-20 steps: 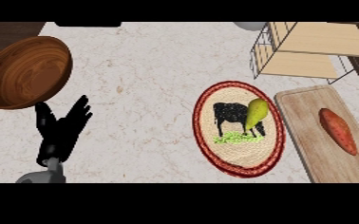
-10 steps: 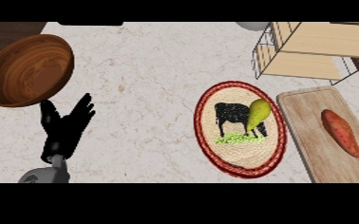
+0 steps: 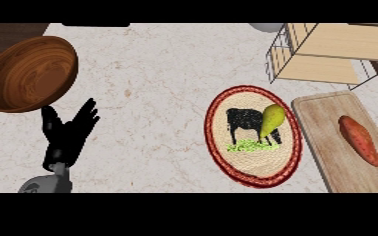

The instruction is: Pick the squash from the placemat and place it in the tiered shelf

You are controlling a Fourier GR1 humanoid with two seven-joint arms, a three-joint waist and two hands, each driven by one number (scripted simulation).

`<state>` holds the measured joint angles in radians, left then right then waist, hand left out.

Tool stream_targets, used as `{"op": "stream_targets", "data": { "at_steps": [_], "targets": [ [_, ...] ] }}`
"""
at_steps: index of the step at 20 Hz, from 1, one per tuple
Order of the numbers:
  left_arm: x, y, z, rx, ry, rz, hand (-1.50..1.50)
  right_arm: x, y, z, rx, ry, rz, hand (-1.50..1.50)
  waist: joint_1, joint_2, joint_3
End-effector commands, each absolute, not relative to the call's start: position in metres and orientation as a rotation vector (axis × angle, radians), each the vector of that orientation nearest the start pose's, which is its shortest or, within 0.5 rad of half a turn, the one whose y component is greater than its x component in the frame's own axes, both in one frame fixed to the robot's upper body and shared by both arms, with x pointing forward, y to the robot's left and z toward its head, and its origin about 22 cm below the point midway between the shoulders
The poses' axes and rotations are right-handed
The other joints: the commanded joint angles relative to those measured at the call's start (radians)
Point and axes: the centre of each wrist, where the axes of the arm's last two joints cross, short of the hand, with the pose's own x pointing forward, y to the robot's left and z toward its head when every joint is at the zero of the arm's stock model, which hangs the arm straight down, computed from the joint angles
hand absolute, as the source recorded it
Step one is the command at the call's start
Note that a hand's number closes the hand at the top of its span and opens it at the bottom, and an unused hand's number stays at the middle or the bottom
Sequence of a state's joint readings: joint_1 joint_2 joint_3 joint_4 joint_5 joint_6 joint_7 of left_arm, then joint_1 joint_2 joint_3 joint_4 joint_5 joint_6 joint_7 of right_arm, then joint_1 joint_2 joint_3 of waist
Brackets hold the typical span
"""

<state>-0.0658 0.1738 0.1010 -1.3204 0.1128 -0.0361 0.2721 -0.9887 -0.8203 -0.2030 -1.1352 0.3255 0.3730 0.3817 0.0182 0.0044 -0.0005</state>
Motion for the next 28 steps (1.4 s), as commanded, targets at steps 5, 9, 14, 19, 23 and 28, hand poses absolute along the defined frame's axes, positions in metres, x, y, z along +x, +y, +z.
{"op": "stream_targets", "data": {
  "at_steps": [5, 9, 14, 19, 23, 28],
  "targets": [
    [0.246, 0.280, -0.018, 0.053, -1.127, 0.023, 0.00, 0.407, -0.369, 0.304, -0.978, -1.519, 0.582, 1.50, 0.013, 0.001, 0.001],
    [0.262, 0.288, -0.034, 0.081, -1.127, 0.039, 0.00, 0.418, -0.376, 0.296, -0.988, -1.521, 0.589, 1.50, 0.004, 0.005, 0.000],
    [0.248, 0.296, -0.025, 0.075, -1.087, 0.022, 0.00, 0.421, -0.392, 0.302, -1.018, -1.550, 0.589, 1.50, 0.012, 0.004, 0.001],
    [0.257, 0.281, -0.033, 0.072, -1.132, 0.035, 0.00, 0.435, -0.376, 0.302, -0.987, -1.590, 0.587, 1.50, 0.013, 0.007, 0.000],
    [0.239, 0.277, -0.043, 0.061, -1.114, 0.034, 0.00, 0.429, -0.389, 0.312, -0.963, -1.592, 0.614, 1.50, 0.009, 0.003, 0.000],
    [0.275, 0.289, -0.009, 0.086, -1.114, 0.023, 0.00, 0.434, -0.384, 0.314, -1.001, -1.571, 0.660, 1.50, 0.009, 0.006, 0.001]
  ]
}}
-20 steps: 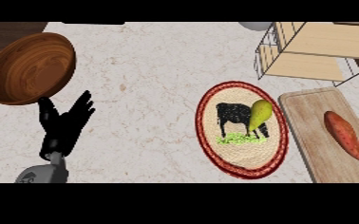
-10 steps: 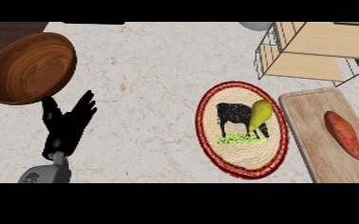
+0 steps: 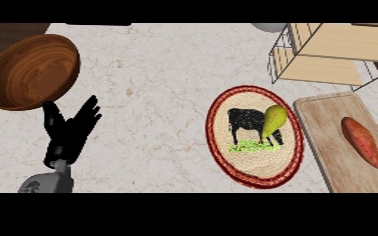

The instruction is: Pick the squash from the placemat and place it in the tiered shelf

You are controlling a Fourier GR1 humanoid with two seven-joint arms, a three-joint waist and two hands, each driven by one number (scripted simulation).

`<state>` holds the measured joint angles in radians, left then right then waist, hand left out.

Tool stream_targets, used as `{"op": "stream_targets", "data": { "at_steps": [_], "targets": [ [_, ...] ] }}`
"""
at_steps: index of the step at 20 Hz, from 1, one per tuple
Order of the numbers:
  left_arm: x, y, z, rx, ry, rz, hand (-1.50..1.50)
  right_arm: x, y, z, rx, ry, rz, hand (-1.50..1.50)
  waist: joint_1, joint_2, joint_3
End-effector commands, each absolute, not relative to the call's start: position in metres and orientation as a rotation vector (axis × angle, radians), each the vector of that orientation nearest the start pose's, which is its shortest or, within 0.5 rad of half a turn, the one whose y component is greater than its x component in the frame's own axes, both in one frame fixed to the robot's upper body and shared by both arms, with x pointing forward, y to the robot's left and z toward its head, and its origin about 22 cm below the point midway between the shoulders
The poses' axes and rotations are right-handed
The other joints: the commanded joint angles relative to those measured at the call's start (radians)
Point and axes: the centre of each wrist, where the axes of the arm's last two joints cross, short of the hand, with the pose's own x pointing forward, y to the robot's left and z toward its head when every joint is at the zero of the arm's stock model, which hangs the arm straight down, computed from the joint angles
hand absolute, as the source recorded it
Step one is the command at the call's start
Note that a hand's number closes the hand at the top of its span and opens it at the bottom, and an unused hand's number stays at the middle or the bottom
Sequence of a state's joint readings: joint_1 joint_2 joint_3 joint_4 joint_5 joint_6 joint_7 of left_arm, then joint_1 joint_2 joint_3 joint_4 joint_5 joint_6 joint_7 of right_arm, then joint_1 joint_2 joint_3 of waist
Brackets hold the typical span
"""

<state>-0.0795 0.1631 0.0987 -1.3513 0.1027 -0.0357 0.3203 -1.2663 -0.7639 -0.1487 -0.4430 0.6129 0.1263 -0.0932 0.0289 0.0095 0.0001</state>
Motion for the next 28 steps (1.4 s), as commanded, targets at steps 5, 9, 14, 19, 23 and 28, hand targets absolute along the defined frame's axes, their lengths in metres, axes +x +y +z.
{"op": "stream_targets", "data": {
  "at_steps": [5, 9, 14, 19, 23, 28],
  "targets": [
    [0.248, 0.291, -0.025, 0.082, -1.130, 0.034, 0.00, 0.427, -0.405, 0.315, -0.854, -1.614, 0.284, -1.50, 0.001, -0.002, 0.000],
    [0.245, 0.288, -0.027, 0.078, -1.121, 0.032, 0.00, 0.424, -0.414, 0.314, -0.730, -1.671, 0.188, -1.50, 0.002, -0.002, 0.001],
    [0.257, 0.295, -0.032, 0.089, -1.111, 0.037, 0.00, 0.427, -0.408, 0.320, -0.584, -1.718, -0.011, -1.50, -0.008, -0.001, 0.000],
    [0.257, 0.288, -0.036, 0.080, -1.112, 0.025, 0.00, 0.413, -0.428, 0.339, -0.587, -1.732, -0.190, -1.50, -0.009, -0.001, 0.000],
    [0.262, 0.276, -0.034, 0.080, -1.131, 0.032, 0.00, 0.386, -0.467, 0.346, -0.762, -1.737, -0.295, -1.50, -0.004, 0.006, 0.000],
    [0.257, 0.280, -0.023, 0.073, -1.138, 0.017, 0.00, 0.346, -0.517, 0.346, -0.786, -1.683, -0.513, -1.50, -0.002, 0.003, 0.003]
  ]
}}
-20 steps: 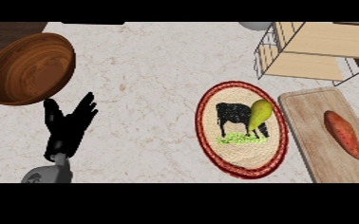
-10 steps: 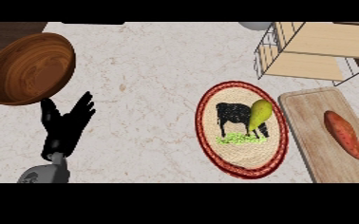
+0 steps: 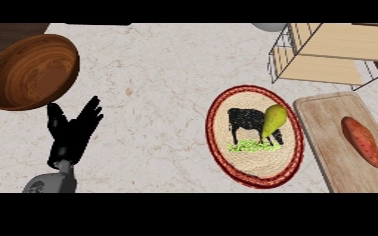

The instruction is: Pick the squash from the placemat and place it in the tiered shelf

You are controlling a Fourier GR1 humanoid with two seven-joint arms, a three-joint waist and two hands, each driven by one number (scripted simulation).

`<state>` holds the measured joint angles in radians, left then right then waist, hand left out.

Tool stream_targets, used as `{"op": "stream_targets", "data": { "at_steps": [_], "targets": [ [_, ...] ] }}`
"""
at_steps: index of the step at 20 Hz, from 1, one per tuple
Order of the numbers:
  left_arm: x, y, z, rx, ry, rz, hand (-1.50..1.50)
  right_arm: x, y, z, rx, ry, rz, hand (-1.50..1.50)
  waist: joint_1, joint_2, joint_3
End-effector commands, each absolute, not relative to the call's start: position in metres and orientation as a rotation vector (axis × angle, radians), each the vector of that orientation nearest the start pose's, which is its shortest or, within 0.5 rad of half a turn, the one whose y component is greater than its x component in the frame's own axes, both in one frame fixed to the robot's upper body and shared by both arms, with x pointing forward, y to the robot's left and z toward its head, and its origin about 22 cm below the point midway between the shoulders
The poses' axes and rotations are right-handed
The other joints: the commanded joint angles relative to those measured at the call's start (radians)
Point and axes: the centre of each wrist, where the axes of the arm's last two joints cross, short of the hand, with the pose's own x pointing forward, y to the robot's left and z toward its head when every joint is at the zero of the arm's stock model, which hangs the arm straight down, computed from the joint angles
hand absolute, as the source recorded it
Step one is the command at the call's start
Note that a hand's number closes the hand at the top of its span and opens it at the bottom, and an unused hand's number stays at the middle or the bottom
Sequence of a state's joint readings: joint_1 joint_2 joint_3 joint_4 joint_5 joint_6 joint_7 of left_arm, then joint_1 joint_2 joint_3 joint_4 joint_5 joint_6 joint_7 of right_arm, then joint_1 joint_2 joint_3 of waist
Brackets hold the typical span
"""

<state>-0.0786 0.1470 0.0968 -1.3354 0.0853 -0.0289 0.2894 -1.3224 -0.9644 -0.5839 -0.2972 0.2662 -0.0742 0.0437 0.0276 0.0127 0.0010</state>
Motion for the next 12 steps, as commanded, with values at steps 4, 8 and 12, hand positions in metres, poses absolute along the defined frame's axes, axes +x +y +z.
{"op": "stream_targets", "data": {
  "at_steps": [4, 8, 12],
  "targets": [
    [0.251, 0.290, -0.023, 0.076, -1.118, 0.029, 0.00, 0.318, -0.547, 0.339, -0.778, -1.677, -0.582, -1.50, 0.002, 0.000, 0.002],
    [0.260, 0.289, -0.022, 0.074, -1.131, 0.033, 0.00, 0.295, -0.567, 0.335, -0.718, -1.668, -0.544, -1.50, -0.008, -0.002, 0.001],
    [0.251, 0.310, -0.023, 0.061, -1.140, 0.037, 0.00, 0.253, -0.595, 0.344, -0.714, -1.709, -0.500, -1.50, -0.005, 0.002, 0.003]
  ]
}}
